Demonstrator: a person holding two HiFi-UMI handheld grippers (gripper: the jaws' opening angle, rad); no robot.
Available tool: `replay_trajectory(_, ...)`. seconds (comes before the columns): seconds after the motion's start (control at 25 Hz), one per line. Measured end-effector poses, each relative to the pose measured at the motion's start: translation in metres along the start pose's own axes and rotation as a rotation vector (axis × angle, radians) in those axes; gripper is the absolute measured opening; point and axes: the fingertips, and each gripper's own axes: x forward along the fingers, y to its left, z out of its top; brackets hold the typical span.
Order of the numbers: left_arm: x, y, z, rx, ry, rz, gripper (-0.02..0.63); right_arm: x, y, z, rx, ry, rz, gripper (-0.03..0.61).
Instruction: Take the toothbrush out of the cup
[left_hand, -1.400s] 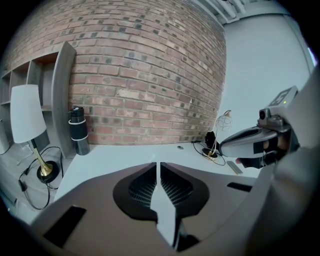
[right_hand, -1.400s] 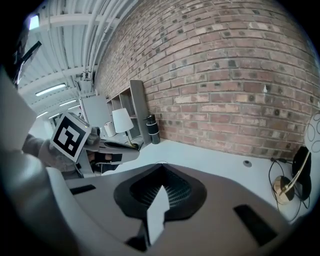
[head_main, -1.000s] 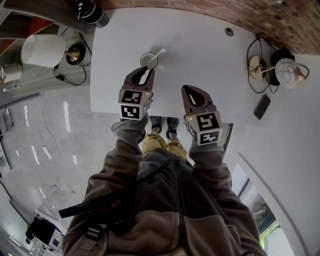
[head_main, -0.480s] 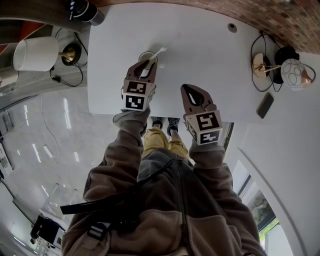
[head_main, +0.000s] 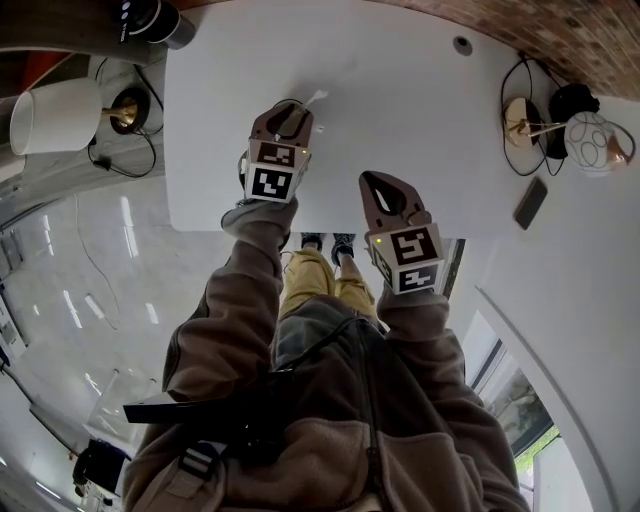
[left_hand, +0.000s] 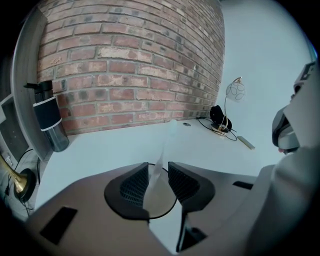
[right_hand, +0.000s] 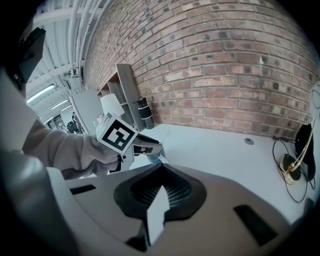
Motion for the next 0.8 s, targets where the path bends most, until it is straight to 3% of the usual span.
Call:
replay_trajectory(0.28,0.006,0.007,-0.004,0.016,0.031,0.021,0.105,-0.005,-0.004,-0.006,0.015,0.000,-0.023,0.002)
replay_trajectory(0.6,0.008,0.006,-0.004,0.102,0.065,0.006,0.100,-0.007,-0.001,-0.015,0.031,0.010,-0.029,0.002)
replay_trajectory(0.68,0.009,0.006,-0.004,0.131,0.077,0.014,0.055,-0.008,-0.001,-0.016,0.039,0.013,-0.026,0.002)
replay_trajectory(0.8,0.008,0.006,-0.005,0.149,0.079,0.023,0.054,-0.008,-0.002,-0.020,0.035,0.021,-0.032,0.002)
